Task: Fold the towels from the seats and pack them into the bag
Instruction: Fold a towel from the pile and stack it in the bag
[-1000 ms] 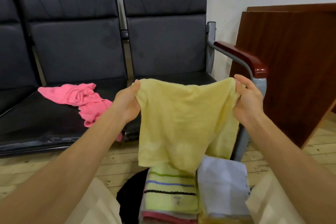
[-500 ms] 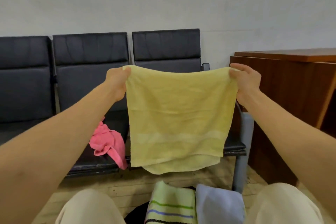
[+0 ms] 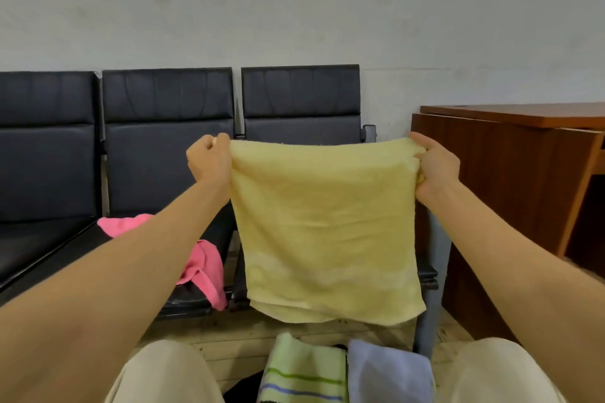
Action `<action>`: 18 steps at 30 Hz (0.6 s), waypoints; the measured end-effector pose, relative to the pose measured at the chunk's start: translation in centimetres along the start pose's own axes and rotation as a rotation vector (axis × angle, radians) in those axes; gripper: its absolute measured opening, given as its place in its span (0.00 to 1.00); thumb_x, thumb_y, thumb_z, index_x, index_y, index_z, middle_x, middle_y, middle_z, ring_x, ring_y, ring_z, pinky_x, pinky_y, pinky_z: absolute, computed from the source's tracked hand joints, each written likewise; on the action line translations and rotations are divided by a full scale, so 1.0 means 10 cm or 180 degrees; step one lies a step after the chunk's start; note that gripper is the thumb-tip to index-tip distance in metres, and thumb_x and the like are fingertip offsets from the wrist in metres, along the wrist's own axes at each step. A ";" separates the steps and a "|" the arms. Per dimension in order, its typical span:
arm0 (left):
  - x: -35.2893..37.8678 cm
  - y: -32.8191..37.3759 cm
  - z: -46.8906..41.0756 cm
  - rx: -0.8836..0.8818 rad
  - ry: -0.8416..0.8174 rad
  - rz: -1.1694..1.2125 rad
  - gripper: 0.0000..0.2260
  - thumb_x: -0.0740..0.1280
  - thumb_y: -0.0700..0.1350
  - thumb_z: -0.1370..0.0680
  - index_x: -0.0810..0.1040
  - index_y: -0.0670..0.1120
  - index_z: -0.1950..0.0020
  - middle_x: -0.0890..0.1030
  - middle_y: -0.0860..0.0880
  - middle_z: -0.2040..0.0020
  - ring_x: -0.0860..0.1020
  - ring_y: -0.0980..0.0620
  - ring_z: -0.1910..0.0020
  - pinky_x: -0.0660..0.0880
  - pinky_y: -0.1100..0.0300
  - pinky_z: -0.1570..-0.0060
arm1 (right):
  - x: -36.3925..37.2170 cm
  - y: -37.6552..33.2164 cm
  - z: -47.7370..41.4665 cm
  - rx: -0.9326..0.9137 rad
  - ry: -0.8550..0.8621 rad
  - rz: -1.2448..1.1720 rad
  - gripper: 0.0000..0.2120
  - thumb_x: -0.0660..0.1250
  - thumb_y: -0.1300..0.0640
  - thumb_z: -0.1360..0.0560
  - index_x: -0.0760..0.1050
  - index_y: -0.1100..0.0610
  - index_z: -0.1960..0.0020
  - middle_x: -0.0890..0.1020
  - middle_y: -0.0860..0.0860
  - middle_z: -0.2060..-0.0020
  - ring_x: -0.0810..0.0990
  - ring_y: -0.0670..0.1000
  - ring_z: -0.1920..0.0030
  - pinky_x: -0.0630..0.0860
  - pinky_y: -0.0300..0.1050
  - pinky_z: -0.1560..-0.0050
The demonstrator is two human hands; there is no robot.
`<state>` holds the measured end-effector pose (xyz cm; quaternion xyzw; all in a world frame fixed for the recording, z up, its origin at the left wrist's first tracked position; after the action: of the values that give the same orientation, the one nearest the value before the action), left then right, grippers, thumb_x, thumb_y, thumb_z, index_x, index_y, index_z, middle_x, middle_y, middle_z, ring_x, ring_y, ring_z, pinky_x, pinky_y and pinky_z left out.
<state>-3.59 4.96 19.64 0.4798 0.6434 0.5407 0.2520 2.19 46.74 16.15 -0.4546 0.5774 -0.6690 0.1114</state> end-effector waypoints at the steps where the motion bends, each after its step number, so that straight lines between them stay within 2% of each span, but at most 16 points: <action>1: 0.02 0.00 -0.01 0.0057 -0.0040 -0.0114 0.18 0.62 0.40 0.25 0.57 0.48 0.70 0.58 0.51 0.72 0.55 0.55 0.72 0.54 0.60 0.72 | 0.00 -0.01 0.03 -0.0084 0.0026 0.0091 0.26 0.56 0.74 0.27 0.85 0.49 0.62 0.80 0.54 0.41 0.79 0.56 0.43 0.79 0.50 0.42; 3: 0.04 -0.06 -0.02 -0.0030 -0.0129 -0.0313 0.17 0.64 0.39 0.25 0.60 0.48 0.70 0.61 0.51 0.71 0.58 0.55 0.71 0.57 0.61 0.72 | 0.00 -0.06 0.08 -0.0302 0.0108 0.0317 0.23 0.57 0.72 0.25 0.84 0.49 0.56 0.79 0.51 0.40 0.77 0.52 0.42 0.76 0.43 0.41; 5: 0.03 -0.09 -0.06 -0.0068 -0.0113 -0.0379 0.11 0.66 0.39 0.25 0.68 0.48 0.64 0.68 0.52 0.66 0.66 0.55 0.67 0.64 0.61 0.69 | -0.01 -0.11 0.10 -0.0428 0.0161 0.0393 0.15 0.63 0.68 0.23 0.84 0.52 0.50 0.81 0.49 0.43 0.77 0.49 0.42 0.74 0.42 0.39; 7: 0.03 -0.12 -0.09 -0.0114 -0.0171 -0.0291 0.07 0.67 0.37 0.25 0.75 0.48 0.53 0.73 0.53 0.58 0.72 0.55 0.61 0.71 0.60 0.61 | 0.02 -0.14 0.08 -0.0457 0.0097 0.0388 0.10 0.67 0.65 0.23 0.84 0.53 0.51 0.82 0.50 0.46 0.79 0.50 0.42 0.75 0.46 0.36; 10: 0.04 -0.15 -0.12 -0.0186 -0.0319 -0.0242 0.13 0.65 0.35 0.24 0.81 0.48 0.44 0.77 0.53 0.52 0.75 0.56 0.56 0.74 0.61 0.55 | 0.04 -0.19 0.06 -0.0546 0.0069 0.0706 0.13 0.66 0.65 0.23 0.83 0.49 0.57 0.81 0.51 0.43 0.78 0.52 0.39 0.74 0.49 0.35; 12: 0.00 -0.19 -0.16 -0.0308 -0.0329 -0.0313 0.13 0.66 0.36 0.26 0.83 0.48 0.46 0.80 0.51 0.50 0.78 0.54 0.54 0.77 0.60 0.54 | 0.01 -0.24 0.06 -0.0647 0.0136 0.0930 0.12 0.66 0.65 0.23 0.84 0.51 0.50 0.80 0.51 0.40 0.76 0.52 0.37 0.73 0.48 0.33; 15: -0.01 -0.18 -0.23 -0.0252 -0.0460 -0.0447 0.09 0.71 0.36 0.29 0.83 0.49 0.54 0.83 0.47 0.52 0.82 0.49 0.52 0.79 0.53 0.47 | -0.03 -0.37 0.06 -0.0875 0.0197 0.1366 0.15 0.66 0.64 0.22 0.80 0.54 0.38 0.78 0.52 0.36 0.74 0.53 0.34 0.71 0.47 0.31; 18: 0.02 -0.11 -0.25 -0.0050 -0.0572 -0.0700 0.09 0.71 0.36 0.28 0.84 0.46 0.50 0.83 0.45 0.49 0.81 0.49 0.48 0.79 0.52 0.44 | -0.01 -0.49 0.07 -0.1042 0.0190 0.1793 0.16 0.67 0.63 0.24 0.79 0.53 0.37 0.78 0.53 0.36 0.75 0.52 0.36 0.73 0.47 0.35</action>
<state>-6.17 4.02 19.42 0.4509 0.6626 0.4697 0.3701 4.60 47.81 20.35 -0.2691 0.7834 -0.5232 0.2005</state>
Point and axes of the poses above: each hand's wrist, its own z-axis away from the middle knuckle, its own x-axis out of the palm, y = z × x, the point moved 10 cm from there along -z, towards the middle knuckle
